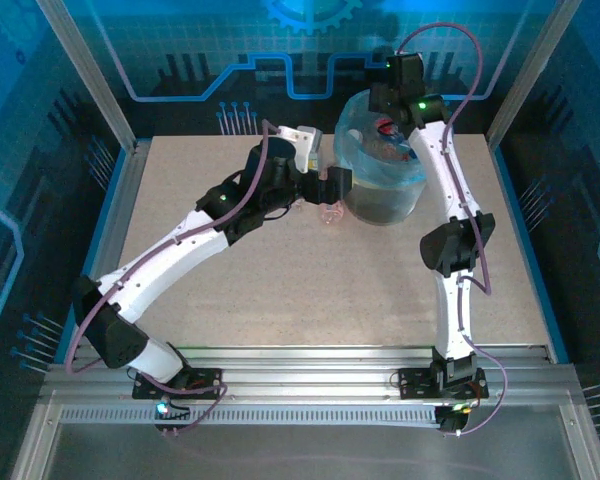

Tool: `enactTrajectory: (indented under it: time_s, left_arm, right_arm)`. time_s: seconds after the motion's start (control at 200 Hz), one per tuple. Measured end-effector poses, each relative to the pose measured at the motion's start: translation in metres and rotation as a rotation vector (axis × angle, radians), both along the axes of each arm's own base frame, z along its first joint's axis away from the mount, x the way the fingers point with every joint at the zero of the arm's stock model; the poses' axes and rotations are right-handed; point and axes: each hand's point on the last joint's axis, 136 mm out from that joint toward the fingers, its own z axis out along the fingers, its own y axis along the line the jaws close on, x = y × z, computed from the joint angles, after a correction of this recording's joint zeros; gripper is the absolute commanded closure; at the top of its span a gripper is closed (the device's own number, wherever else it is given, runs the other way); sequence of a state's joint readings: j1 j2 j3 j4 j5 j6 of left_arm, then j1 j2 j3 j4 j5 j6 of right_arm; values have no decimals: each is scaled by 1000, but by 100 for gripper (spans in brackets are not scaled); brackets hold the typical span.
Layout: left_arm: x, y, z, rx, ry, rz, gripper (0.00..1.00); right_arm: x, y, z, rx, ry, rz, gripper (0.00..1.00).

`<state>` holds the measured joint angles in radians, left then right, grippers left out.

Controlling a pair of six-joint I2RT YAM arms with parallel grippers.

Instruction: Put the plastic bottles in the bin

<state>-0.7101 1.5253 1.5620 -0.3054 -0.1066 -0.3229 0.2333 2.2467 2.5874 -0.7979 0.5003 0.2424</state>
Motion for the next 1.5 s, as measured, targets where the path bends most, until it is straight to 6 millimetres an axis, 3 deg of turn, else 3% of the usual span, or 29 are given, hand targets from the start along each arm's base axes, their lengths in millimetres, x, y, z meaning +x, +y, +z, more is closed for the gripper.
enactTrajectory:
  time_s: [0.12,0.27,0.345,0.49,0.815,1.106,1.226,1.341,1.501]
  left_arm:
    - [2,3,0,-2,1,5,3]
    - [5,6,0,-5,4,13,3]
    - [5,6,0,-11,8,14,3]
    - [5,6,0,-12,9,14,3]
    - [5,5,-2,-16,18,10,3]
    - [4,5,-10,-8,30,7,3]
    - [1,8,-14,-4,35,8,3]
    - [-5,16,-19,6,40,20,3]
    - [-14,40,-23,12,33,64,3]
  right_arm:
    - [15,5,4,12,-50,38,3]
    - [38,5,-22,44,-36,76,6]
    - [43,2,-31,62,-22,92,9]
    - [41,4,-31,119,-14,153,14]
    - [1,29,-32,201,24,303,15]
    - [-16,45,-35,223,57,374,16]
    - [-32,60,-33,230,83,430,16]
    - [-55,80,-13,220,66,484,17]
    - [-101,108,32,202,-5,531,19]
